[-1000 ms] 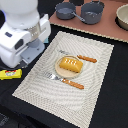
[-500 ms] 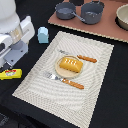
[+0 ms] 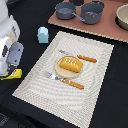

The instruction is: Place the bread, butter, and milk from the table onto the serving area.

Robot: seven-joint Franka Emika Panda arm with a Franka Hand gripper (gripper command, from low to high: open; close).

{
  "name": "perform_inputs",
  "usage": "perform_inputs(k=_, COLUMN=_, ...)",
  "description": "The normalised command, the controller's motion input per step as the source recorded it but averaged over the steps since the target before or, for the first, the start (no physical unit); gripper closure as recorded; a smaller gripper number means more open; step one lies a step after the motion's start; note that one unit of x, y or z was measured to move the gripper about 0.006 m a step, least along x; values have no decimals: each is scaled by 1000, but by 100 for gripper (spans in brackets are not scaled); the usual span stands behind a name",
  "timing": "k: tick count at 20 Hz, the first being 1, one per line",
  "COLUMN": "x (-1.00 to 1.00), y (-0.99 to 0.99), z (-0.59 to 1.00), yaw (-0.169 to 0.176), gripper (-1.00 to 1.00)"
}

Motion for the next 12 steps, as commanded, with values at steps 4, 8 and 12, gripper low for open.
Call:
perform_inputs(k=4, x=-294, y=-22, z=-374, yaw=45, gripper=-100)
perform_inputs(k=8, x=-284, y=0, z=-426, yaw=28, gripper=-100)
perform_inputs(k=12, x=-291, y=0, z=-426, yaw=28, gripper=-100)
